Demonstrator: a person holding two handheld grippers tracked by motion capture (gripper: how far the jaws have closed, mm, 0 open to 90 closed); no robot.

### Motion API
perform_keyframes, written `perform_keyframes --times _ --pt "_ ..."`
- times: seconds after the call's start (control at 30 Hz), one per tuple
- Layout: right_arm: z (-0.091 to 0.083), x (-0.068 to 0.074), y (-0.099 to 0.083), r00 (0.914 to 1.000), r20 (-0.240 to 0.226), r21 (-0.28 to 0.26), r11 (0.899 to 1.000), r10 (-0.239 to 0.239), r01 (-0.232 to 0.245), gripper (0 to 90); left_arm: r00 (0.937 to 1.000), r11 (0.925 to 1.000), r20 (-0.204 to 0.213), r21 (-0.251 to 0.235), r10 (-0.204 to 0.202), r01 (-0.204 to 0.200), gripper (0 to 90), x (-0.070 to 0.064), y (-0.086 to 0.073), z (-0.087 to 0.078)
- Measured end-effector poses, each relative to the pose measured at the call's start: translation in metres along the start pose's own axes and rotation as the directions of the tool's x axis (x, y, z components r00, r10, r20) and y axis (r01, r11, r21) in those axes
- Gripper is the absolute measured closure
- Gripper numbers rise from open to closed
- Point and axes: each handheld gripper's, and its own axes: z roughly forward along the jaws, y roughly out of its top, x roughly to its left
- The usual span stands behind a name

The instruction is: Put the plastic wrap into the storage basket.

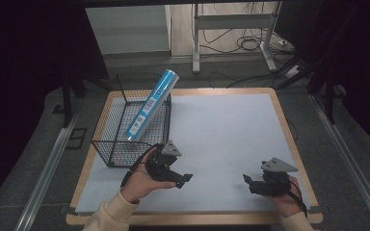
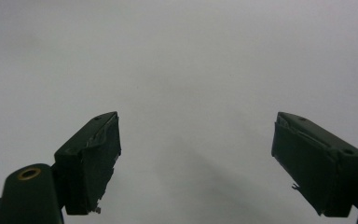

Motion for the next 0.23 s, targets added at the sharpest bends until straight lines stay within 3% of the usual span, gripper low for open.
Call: perform_keyframes --times 0.23 --pt "-0.0010 0.0001 0.0012 1.0000 -0.006 -0.014 1.000 0.004 -0.004 14.6 1.0000 1.0000 0.004 -0.004 0.004 -0.004 13.3 -0.0006 -0.0018 0.0004"
